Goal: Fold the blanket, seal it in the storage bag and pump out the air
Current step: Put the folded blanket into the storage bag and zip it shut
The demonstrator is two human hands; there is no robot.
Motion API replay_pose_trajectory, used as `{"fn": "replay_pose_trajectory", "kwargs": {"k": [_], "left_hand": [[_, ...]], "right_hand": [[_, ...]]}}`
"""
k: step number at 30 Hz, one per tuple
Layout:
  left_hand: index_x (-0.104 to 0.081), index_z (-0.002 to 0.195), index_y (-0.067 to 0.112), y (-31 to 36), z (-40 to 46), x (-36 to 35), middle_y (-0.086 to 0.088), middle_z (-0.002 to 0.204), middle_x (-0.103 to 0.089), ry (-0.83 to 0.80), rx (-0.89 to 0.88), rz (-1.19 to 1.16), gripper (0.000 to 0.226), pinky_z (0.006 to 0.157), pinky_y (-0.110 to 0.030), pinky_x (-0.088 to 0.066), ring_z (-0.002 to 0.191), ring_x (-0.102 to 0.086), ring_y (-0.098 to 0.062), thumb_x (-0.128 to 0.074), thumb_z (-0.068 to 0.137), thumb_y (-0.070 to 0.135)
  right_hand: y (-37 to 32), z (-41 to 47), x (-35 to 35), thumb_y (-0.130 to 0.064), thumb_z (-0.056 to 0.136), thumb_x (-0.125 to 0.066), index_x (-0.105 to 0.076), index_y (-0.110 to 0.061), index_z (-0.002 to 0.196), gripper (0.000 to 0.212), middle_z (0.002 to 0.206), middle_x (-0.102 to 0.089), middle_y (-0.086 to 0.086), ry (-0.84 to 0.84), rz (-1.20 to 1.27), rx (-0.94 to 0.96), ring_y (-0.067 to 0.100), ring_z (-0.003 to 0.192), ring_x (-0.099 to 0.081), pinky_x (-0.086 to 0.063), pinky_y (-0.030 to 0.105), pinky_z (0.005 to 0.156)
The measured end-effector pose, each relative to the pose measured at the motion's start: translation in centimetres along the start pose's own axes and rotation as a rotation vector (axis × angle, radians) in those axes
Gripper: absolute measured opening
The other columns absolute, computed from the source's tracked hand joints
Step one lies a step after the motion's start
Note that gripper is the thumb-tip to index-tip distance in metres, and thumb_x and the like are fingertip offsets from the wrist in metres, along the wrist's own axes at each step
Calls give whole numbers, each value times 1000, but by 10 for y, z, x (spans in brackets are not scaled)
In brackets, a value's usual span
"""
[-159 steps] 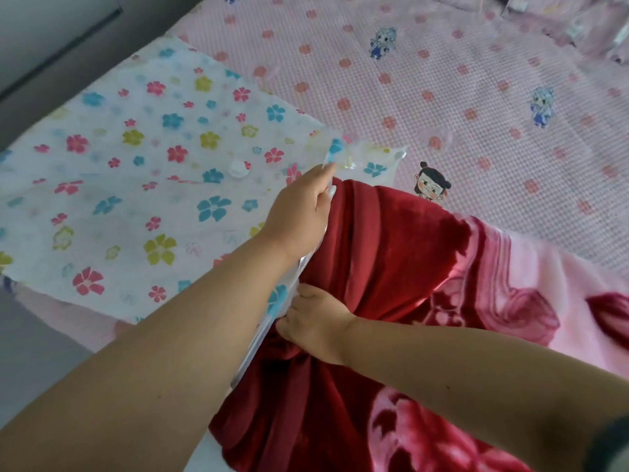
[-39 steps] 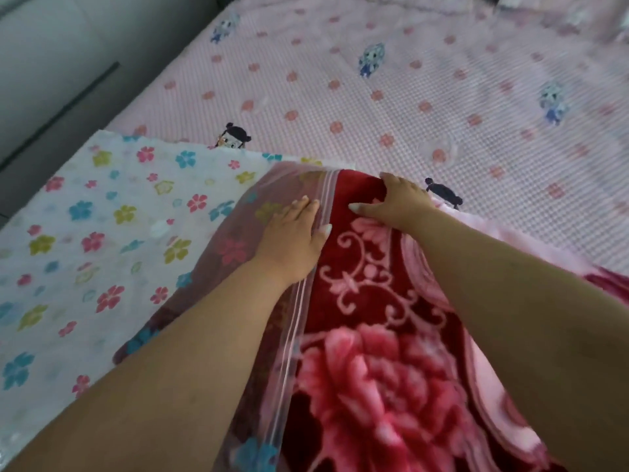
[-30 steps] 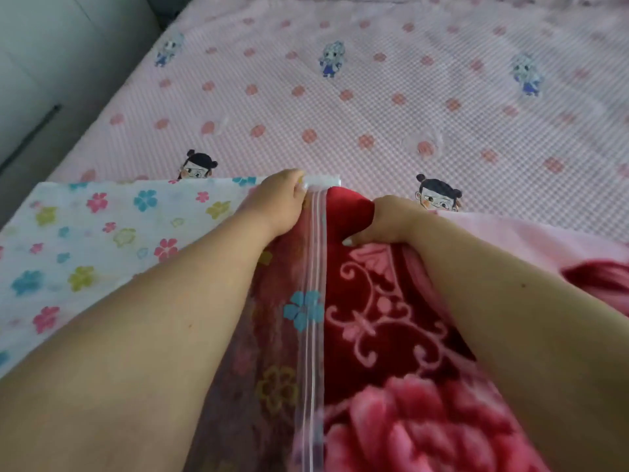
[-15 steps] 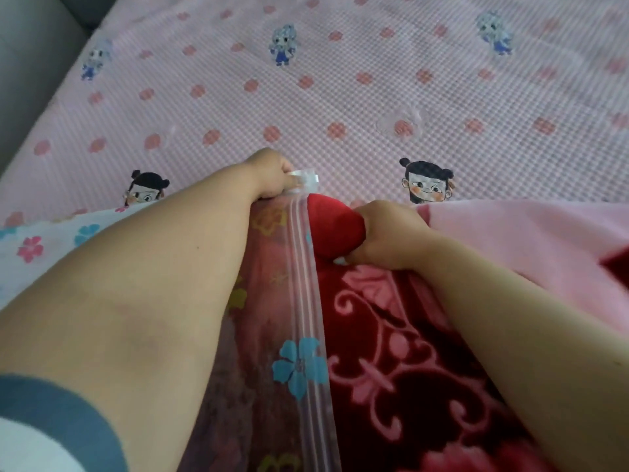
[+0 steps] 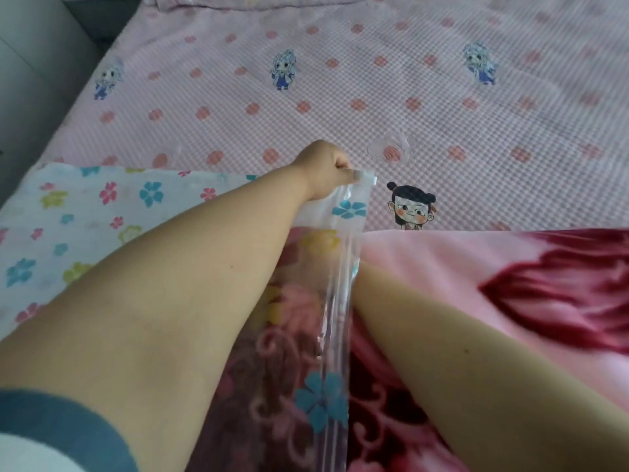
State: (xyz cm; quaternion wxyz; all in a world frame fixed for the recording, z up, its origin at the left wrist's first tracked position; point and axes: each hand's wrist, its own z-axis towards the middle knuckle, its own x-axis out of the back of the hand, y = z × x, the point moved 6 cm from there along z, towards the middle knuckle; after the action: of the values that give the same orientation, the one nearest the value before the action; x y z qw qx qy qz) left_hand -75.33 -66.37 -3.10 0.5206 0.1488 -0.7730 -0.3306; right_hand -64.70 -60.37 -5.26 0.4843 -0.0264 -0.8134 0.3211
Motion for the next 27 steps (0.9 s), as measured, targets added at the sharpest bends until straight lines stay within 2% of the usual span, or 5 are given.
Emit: {"fn": "replay_pose_trajectory", "kwargs": {"k": [3,6,16,21,27], "left_hand": [[-66,82,15,-20,-9,14,5,79,-60,89,36,-57,23,49,-19,-47,59,-50,-6,-53,99,25],[-67,114,18,-31,-30,27,8,100,-63,176,72,-107,23,59,-23,-48,75,-57,-5,-51,99,25],[-58,130,14,-41,-143,21,-1,133,-58,435,133,112,35,105,-24,-34,123,-52,-17,-49,98,24],[-21,152,21,-47,-224,-31,-1,161,-13,294,386,333,55,120,-47,-1,148,-6,-17,-26,102,44],[-21,152,23,-35,-336,-77,1,161,-13,377,585,278,55,119,-43,-1,148,-6,-15,-26,102,44]], "right_hand": [[1,-7,-6,-51,91,-57,-45,-26,140,56,138,-49,-10,-91,-55,38,10,127,-45,-31,4,91],[25,-15,0,-84,64,-51,-50,-41,126,76,123,-61,-12,-101,-204,-31,16,116,-57,-43,31,99],[42,-5,-11,-61,86,-45,-49,-27,132,58,129,-56,1,-5,-359,-228,24,120,-52,-38,41,102],[27,-29,-14,-49,91,-38,-53,-21,125,47,125,-56,3,191,-456,-199,24,121,-48,-32,40,101],[-14,-77,-52,-52,96,-25,-14,-18,154,69,160,-16,6,189,-295,-163,22,147,-10,-6,41,120]]}}
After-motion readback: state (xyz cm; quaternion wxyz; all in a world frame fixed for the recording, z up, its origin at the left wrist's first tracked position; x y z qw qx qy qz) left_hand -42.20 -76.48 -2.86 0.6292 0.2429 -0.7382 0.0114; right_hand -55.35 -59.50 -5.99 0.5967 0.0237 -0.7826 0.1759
